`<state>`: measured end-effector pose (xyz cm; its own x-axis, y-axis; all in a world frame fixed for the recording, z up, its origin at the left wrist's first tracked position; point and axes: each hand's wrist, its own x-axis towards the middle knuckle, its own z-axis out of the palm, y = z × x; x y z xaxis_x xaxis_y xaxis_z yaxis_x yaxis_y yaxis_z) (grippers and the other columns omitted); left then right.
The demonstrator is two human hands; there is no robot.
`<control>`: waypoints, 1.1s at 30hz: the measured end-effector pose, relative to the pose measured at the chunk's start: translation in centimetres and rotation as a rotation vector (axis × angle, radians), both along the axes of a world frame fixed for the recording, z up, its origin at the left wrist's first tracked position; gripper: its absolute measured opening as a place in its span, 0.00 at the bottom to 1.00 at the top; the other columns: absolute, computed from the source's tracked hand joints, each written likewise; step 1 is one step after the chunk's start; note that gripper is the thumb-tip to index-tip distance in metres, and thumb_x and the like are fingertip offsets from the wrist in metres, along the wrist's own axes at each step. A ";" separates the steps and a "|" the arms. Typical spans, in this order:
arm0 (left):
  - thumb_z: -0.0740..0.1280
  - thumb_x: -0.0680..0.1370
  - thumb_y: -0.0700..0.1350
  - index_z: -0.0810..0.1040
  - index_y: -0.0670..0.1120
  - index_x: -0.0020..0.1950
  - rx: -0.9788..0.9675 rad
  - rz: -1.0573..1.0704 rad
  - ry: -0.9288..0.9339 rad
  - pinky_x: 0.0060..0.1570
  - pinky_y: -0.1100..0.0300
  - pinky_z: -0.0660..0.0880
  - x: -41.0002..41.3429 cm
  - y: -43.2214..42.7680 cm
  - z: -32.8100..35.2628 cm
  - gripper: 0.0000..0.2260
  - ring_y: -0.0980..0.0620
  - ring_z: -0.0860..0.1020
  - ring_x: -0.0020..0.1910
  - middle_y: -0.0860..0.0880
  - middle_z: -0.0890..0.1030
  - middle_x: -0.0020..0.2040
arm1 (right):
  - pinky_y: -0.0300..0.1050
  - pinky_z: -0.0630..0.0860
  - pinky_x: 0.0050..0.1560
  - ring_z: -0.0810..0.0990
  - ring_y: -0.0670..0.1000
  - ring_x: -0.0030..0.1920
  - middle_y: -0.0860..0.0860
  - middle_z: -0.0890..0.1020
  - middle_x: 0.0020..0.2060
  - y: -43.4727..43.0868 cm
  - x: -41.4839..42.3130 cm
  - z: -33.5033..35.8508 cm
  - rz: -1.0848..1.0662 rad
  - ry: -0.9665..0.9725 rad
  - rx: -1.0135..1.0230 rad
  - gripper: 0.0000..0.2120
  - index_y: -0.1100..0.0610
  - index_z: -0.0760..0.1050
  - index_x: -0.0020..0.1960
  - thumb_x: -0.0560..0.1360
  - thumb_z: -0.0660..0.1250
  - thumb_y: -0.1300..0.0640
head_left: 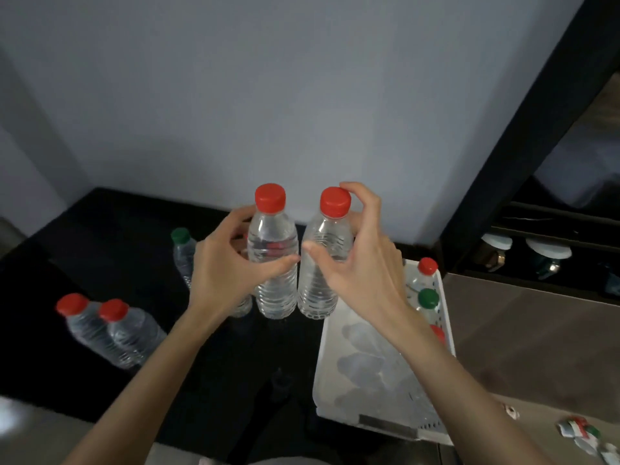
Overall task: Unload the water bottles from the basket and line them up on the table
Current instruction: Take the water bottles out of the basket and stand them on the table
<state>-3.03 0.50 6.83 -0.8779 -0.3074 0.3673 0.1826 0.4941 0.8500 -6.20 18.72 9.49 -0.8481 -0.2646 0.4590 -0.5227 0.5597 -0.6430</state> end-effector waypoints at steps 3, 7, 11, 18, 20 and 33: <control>0.81 0.59 0.55 0.76 0.51 0.63 -0.020 0.067 -0.041 0.47 0.71 0.77 2.3 -2.3 -1.8 0.34 0.64 0.81 0.48 0.59 0.83 0.50 | 0.46 0.77 0.44 0.80 0.45 0.42 0.42 0.81 0.52 -2.4 0.5 -1.0 0.089 -0.056 0.004 0.36 0.40 0.51 0.68 0.71 0.73 0.46; 0.82 0.59 0.54 0.75 0.55 0.62 0.021 0.129 -0.120 0.52 0.56 0.81 4.4 -5.4 -5.6 0.34 0.61 0.82 0.49 0.59 0.83 0.51 | 0.49 0.79 0.49 0.82 0.47 0.48 0.42 0.80 0.54 -5.6 1.1 -3.7 0.178 -0.156 0.022 0.36 0.40 0.52 0.69 0.72 0.72 0.47; 0.83 0.59 0.52 0.74 0.57 0.60 0.052 0.157 -0.186 0.53 0.54 0.80 5.2 -7.6 -8.7 0.33 0.61 0.81 0.51 0.61 0.82 0.51 | 0.45 0.78 0.48 0.82 0.47 0.47 0.45 0.79 0.54 -8.4 1.4 -7.2 0.215 -0.254 0.068 0.32 0.43 0.53 0.67 0.74 0.71 0.49; 0.83 0.61 0.46 0.74 0.53 0.62 0.090 0.176 -0.294 0.54 0.55 0.80 4.3 -10.8 -12.1 0.32 0.63 0.80 0.50 0.58 0.82 0.50 | 0.42 0.78 0.47 0.83 0.49 0.48 0.46 0.80 0.50 -10.6 1.5 -12.5 0.126 -0.435 0.111 0.31 0.48 0.55 0.68 0.74 0.71 0.55; 0.82 0.62 0.45 0.74 0.54 0.62 0.112 0.191 -0.306 0.54 0.55 0.80 3.8 -10.9 -12.5 0.31 0.63 0.80 0.50 0.58 0.82 0.50 | 0.41 0.77 0.45 0.83 0.48 0.46 0.44 0.79 0.47 -10.6 1.3 -13.2 0.071 -0.466 0.090 0.29 0.49 0.57 0.67 0.74 0.71 0.54; 0.80 0.64 0.48 0.70 0.55 0.65 0.097 0.127 -0.422 0.60 0.47 0.77 1.7 -11.8 -14.8 0.32 0.55 0.79 0.57 0.55 0.80 0.56 | 0.33 0.74 0.43 0.79 0.43 0.46 0.45 0.77 0.47 -9.5 0.0 -15.2 -0.114 -0.510 0.058 0.27 0.44 0.57 0.60 0.73 0.72 0.57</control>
<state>-1.30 -11.35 -8.00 -0.8976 -0.4378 -0.0507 -0.2472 0.4049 0.8803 -6.25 9.21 -5.67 -0.9848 -0.1703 -0.0328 -0.0847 0.6371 -0.7661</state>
